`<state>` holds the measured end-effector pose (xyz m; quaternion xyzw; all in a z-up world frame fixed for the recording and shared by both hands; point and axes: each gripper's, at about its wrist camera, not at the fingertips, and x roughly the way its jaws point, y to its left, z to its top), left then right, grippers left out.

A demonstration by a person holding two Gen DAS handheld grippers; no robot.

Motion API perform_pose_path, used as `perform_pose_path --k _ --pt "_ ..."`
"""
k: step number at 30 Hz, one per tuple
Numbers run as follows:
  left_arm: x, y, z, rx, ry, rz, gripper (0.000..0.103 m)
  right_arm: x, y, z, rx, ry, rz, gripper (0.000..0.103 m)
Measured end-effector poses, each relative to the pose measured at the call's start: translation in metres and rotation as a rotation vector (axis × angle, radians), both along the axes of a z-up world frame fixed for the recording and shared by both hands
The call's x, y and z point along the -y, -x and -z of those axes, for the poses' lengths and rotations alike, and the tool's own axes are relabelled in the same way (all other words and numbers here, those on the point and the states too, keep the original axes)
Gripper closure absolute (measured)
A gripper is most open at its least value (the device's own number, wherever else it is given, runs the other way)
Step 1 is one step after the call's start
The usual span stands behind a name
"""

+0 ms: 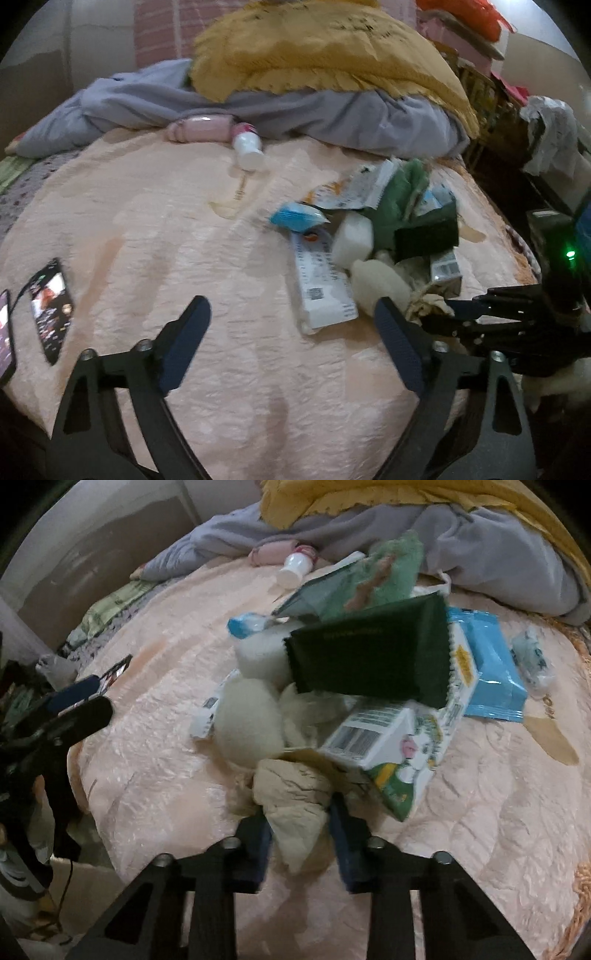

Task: Collect trash
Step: 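Grasp the beige tissue with the right tool while the left tool grasps a white sponge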

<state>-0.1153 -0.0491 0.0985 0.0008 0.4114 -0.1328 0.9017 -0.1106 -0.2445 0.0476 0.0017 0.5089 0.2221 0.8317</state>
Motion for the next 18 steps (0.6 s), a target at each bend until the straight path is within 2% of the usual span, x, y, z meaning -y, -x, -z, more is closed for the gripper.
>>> perform_pose_path --k 5,8,9,10,12,13,14,15,18 --pt "0.019 -0.021 0.007 -0.023 -0.006 0.045 0.018 0.034 0.027 -0.021 0.066 -0.073 0.039 0.082" --pt "0.033 -0.046 0.009 -0.039 0.002 0.053 0.018 0.055 0.038 -0.029 0.083 -0.111 0.088 0.082" --pt "0.039 -0.055 0.012 -0.052 -0.001 0.057 0.021 0.062 0.042 -0.031 0.086 -0.129 0.105 0.082" --pt "0.047 -0.065 0.015 -0.067 -0.01 0.066 0.026 0.07 0.047 -0.034 0.091 -0.148 0.124 0.082" --pt "0.063 -0.081 0.023 -0.092 -0.049 0.09 0.046 0.074 0.051 -0.035 0.099 -0.158 0.142 0.082" --pt "0.069 -0.086 0.027 -0.104 -0.061 0.097 0.051 0.078 0.054 -0.036 0.1 -0.159 0.15 0.082" --pt "0.073 -0.09 0.031 -0.122 -0.065 0.104 0.067 0.081 0.056 -0.036 0.1 -0.159 0.157 0.082" --pt "0.075 -0.094 0.035 -0.144 -0.059 0.11 0.078 0.084 0.057 -0.035 0.1 -0.157 0.163 0.082" --pt "0.069 -0.09 0.029 -0.146 -0.024 0.09 0.078 0.093 0.063 -0.036 0.106 -0.166 0.19 0.082"
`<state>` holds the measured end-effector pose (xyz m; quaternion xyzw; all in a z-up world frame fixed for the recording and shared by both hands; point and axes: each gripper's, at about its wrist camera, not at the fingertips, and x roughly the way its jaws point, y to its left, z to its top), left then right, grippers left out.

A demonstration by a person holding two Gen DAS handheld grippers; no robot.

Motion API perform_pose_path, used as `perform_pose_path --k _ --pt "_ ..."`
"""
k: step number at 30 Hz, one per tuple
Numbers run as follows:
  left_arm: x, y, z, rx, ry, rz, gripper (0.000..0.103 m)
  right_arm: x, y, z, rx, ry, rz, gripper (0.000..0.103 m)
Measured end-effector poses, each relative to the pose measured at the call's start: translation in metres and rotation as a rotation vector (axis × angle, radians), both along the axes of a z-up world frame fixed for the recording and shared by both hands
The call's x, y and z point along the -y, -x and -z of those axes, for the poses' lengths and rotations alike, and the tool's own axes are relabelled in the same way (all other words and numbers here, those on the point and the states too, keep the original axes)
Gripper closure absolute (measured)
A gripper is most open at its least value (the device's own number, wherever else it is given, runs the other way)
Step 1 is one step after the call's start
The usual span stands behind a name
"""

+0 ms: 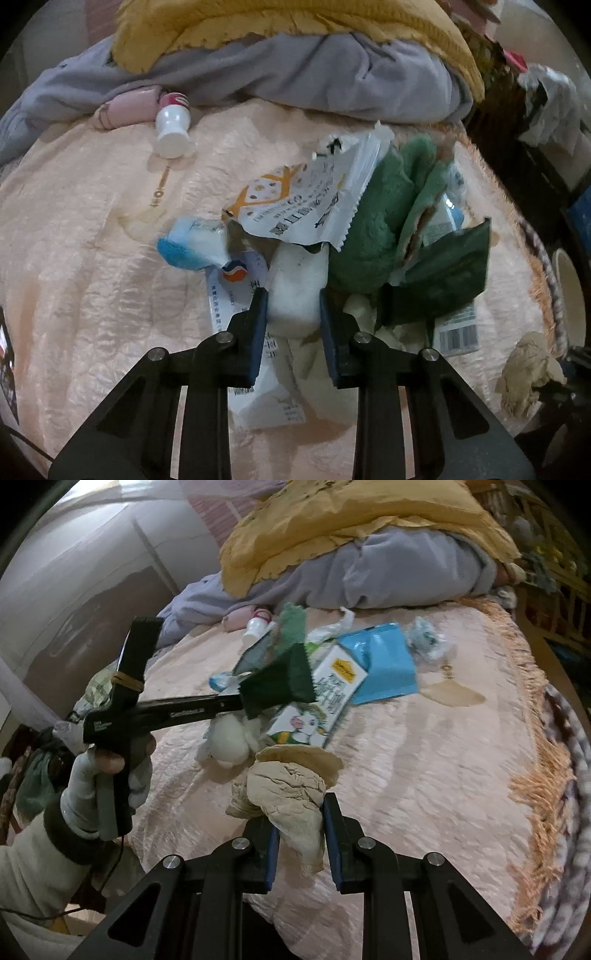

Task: Collect trash
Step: 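Grasp the beige tissue with the right tool while the left tool grasps a white sponge, then carry both items to the white bucket and open both tools to drop them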

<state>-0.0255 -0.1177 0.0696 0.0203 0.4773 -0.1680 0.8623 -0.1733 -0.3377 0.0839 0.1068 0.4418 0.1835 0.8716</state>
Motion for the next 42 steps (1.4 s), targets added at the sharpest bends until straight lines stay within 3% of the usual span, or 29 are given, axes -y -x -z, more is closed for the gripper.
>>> perform_pose_path --k 7,12,19,29,32,36,39,41,42 --pt "-0.017 0.044 -0.047 0.043 0.096 0.028 0.079 0.025 0.02 -0.016 0.05 -0.023 0.065 0.082" --pt "0.009 0.072 -0.078 0.052 0.16 0.113 0.079 0.048 0.04 -0.027 0.078 -0.021 0.135 0.082" --pt "0.105 0.102 -0.097 0.013 0.22 0.315 0.079 0.109 0.08 -0.043 0.114 -0.005 0.291 0.082" --pt "0.273 0.133 -0.1 -0.006 0.241 0.585 0.079 0.238 0.133 -0.05 0.08 0.156 0.614 0.082" --pt "0.318 0.142 -0.095 -0.007 0.232 0.641 0.078 0.271 0.142 -0.046 0.06 0.178 0.697 0.082" --pt "0.366 0.151 -0.083 -0.069 0.264 0.689 0.077 0.305 0.154 -0.04 0.052 0.207 0.793 0.082" --pt "0.394 0.154 -0.076 -0.103 0.303 0.716 0.069 0.321 0.163 -0.031 0.039 0.207 0.85 0.082" --pt "0.406 0.155 -0.071 -0.116 0.319 0.721 0.061 0.331 0.165 -0.024 0.024 0.19 0.881 0.074" --pt "0.409 0.155 -0.07 -0.125 0.321 0.716 0.054 0.334 0.169 -0.022 0.023 0.171 0.894 0.058"
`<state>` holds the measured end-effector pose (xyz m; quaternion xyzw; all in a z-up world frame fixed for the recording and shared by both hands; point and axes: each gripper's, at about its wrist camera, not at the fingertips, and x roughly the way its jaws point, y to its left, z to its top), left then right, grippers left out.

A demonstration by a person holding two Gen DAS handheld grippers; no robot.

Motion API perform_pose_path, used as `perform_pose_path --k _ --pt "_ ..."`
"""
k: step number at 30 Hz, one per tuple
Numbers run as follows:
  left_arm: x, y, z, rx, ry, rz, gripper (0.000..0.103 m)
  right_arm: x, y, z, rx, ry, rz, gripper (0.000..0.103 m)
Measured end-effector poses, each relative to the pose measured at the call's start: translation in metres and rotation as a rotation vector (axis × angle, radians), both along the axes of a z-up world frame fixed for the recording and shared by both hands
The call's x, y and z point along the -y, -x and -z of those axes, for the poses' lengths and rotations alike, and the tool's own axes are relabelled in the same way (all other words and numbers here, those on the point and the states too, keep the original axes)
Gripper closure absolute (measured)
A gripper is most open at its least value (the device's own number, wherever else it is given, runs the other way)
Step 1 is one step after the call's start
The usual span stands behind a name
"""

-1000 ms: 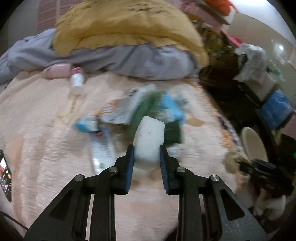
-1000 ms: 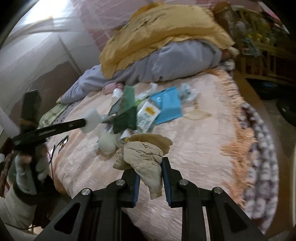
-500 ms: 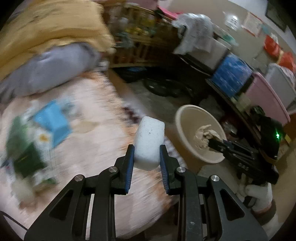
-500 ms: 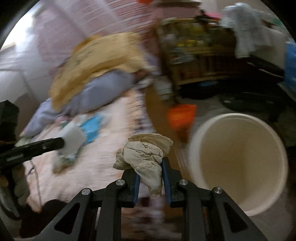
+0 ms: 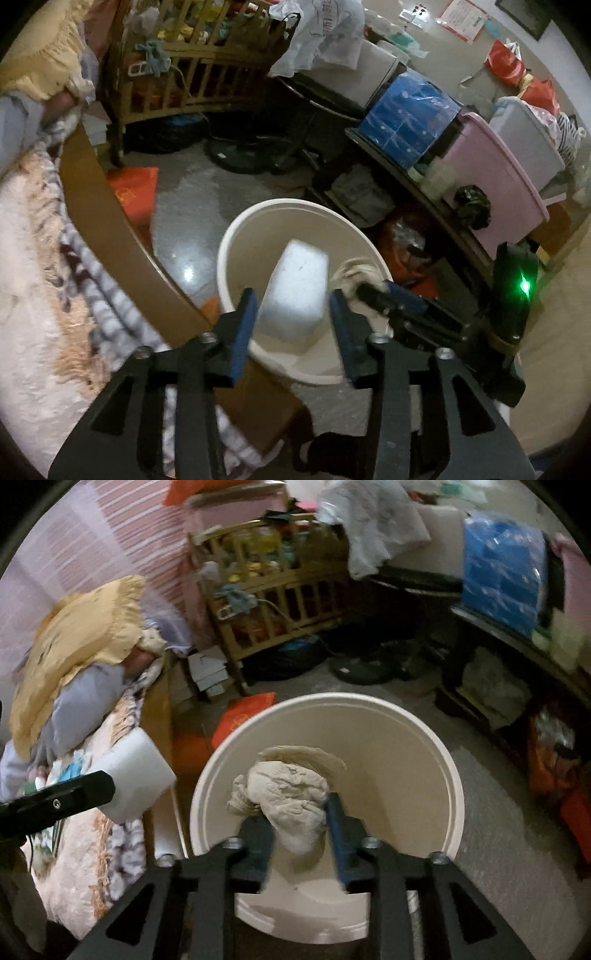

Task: Collect trash
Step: 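Carry both items to the white bucket and open both tools to drop them, then move both tools back over the trash pile on the bed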

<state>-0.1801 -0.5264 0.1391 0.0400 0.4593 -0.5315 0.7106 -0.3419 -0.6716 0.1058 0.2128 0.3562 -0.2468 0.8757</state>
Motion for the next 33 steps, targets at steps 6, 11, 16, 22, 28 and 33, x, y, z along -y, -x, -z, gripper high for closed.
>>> perform_pose_path --k 6,11,16,22,28,33 --pt "-0.016 -0.001 0.003 0.0 -0.024 -0.033 0.053 -0.004 0.003 -0.002 0.029 -0.026 -0.009 0.044" --pt "-0.046 0.0 -0.003 0.109 -0.062 -0.106 0.053 -0.021 -0.004 -0.001 0.033 -0.018 -0.059 0.044" --pt "-0.087 -0.004 -0.009 0.243 -0.122 -0.218 0.053 -0.045 -0.016 -0.005 0.028 0.022 -0.115 0.044" --pt "-0.135 -0.011 -0.01 0.322 -0.151 -0.321 0.053 -0.086 -0.03 -0.012 0.051 0.017 -0.191 0.037" --pt "-0.186 -0.022 -0.018 0.351 -0.15 -0.417 0.053 -0.139 -0.055 -0.014 0.053 -0.015 -0.309 0.037" --pt "-0.232 -0.03 -0.02 0.373 -0.165 -0.5 0.053 -0.182 -0.076 -0.015 0.047 -0.016 -0.397 0.037"
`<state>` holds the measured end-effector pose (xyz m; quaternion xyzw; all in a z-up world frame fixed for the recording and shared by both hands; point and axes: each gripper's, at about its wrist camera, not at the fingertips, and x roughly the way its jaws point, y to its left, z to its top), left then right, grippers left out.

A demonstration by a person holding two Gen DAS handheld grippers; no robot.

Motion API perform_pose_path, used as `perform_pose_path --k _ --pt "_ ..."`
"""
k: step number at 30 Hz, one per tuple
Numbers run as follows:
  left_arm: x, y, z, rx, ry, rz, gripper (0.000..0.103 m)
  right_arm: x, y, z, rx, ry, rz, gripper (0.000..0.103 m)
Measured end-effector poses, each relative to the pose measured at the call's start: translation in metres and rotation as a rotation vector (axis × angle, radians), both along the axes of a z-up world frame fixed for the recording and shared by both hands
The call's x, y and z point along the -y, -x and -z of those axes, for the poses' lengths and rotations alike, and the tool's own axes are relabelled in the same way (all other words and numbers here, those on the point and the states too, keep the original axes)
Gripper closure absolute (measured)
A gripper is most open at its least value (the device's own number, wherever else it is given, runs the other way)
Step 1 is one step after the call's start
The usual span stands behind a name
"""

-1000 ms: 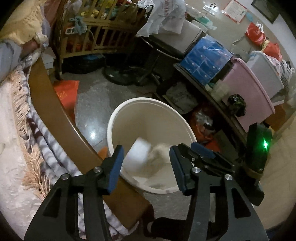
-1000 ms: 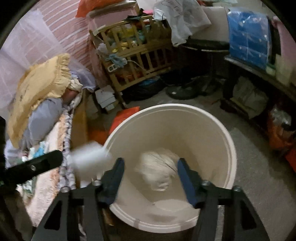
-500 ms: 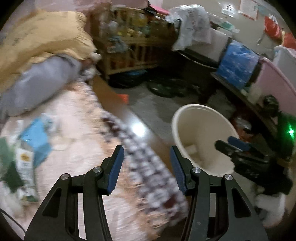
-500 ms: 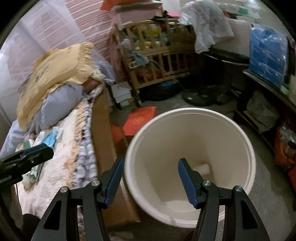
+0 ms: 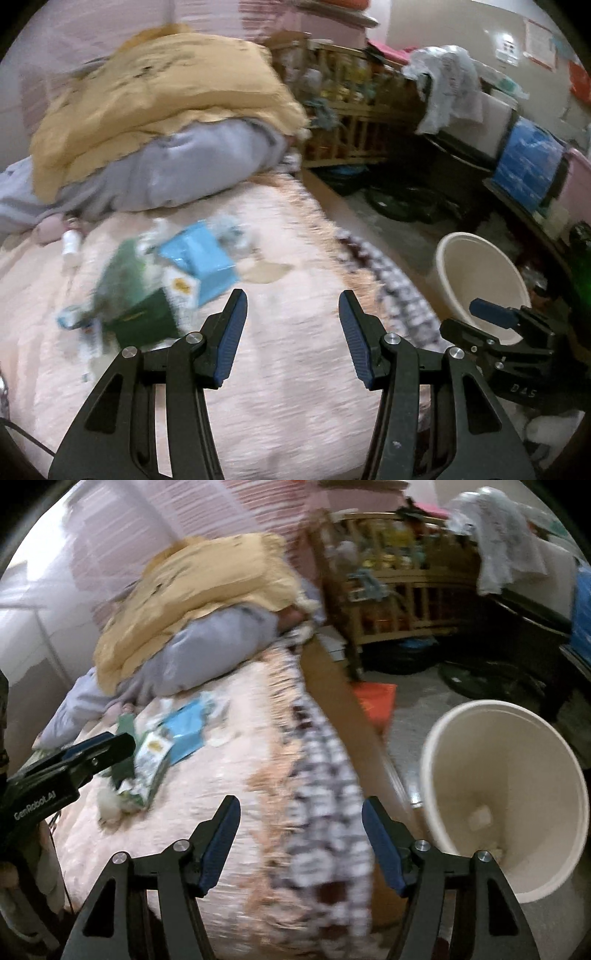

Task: Collect trash
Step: 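Move both tools back over the trash pile on the bed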

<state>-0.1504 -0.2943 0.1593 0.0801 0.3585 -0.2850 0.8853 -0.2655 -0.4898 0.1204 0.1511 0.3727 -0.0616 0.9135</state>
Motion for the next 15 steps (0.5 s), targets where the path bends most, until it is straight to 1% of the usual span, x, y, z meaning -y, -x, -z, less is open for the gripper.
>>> perform_pose_path --k 3,7,10,13,15 --pt "-0.029 -0.004 0.002 0.012 -0.007 -0.046 0.053 -0.023 -0.013 0.0 -0.007 0.005 -0.05 0.037" --pt "-0.074 -0.012 0.008 -0.003 -0.011 -0.105 0.053 -0.057 -0.032 0.001 -0.014 0.009 -0.128 0.036" --pt "-0.107 -0.017 0.017 -0.028 -0.009 -0.15 0.053 -0.081 -0.048 0.003 -0.023 0.01 -0.195 0.032" --pt "-0.137 -0.022 0.029 -0.063 -0.016 -0.194 0.053 -0.1 -0.062 0.005 -0.03 0.007 -0.24 0.031" --pt "-0.15 -0.024 0.037 -0.075 -0.028 -0.214 0.053 -0.112 -0.073 0.006 -0.032 0.001 -0.267 0.031"
